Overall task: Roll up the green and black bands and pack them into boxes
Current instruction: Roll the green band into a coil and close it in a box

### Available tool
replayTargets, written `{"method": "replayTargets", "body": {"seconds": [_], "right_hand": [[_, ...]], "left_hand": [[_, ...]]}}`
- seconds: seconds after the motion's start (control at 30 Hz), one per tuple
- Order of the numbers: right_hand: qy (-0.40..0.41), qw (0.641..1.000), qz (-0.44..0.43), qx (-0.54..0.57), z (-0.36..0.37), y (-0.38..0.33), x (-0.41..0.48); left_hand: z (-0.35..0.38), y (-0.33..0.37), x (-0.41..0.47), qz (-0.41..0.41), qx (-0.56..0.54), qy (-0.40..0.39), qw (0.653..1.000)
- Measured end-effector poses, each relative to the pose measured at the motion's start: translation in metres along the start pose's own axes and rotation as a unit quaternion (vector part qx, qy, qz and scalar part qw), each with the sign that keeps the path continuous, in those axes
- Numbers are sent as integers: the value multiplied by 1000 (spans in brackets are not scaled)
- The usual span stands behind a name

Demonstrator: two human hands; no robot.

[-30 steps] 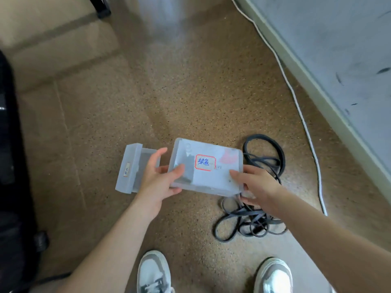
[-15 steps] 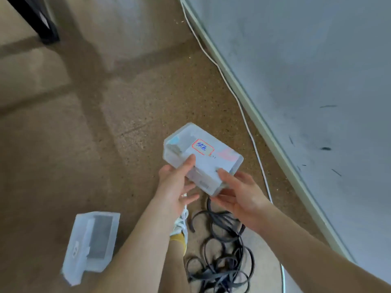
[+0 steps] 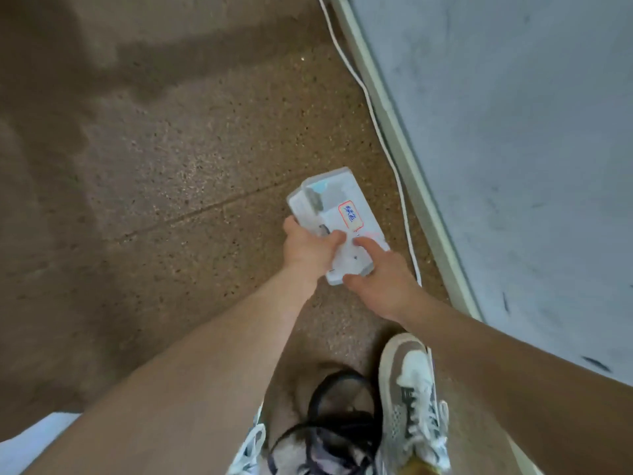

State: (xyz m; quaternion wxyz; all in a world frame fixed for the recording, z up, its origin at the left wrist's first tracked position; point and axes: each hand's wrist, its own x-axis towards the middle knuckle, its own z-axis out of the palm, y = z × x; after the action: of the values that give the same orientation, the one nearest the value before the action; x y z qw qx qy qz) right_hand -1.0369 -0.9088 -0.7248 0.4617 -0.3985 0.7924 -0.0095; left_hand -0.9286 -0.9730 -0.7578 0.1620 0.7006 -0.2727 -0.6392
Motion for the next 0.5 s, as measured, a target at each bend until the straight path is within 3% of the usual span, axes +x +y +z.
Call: {"method": "replayTargets", "body": {"seconds": [0.13, 0.17, 0.23, 0.3, 0.37, 0.43, 0.5], "right_hand": [[69, 997, -23, -12, -7, 11, 54], [85, 996, -29, -8, -8, 12, 59], [111, 992, -60, -27, -10, 15, 62], [111, 991, -73, -31, -10, 23, 64], [79, 996, -49, -18, -16, 24, 65], [28, 999, -18, -20, -30, 17, 63], [10, 1000, 7, 10, -50, 7, 52]], "left_hand": [[40, 1, 53, -10, -64, -54, 996], [49, 1, 63, 2, -40, -51, 998], [64, 9, 70, 35, 124, 7, 992], [74, 19, 69, 29, 171, 39, 984], [75, 27, 71, 23, 99, -7, 995], [67, 34, 62, 7, 23, -103, 994], [60, 43, 39, 16, 34, -180, 983]]}}
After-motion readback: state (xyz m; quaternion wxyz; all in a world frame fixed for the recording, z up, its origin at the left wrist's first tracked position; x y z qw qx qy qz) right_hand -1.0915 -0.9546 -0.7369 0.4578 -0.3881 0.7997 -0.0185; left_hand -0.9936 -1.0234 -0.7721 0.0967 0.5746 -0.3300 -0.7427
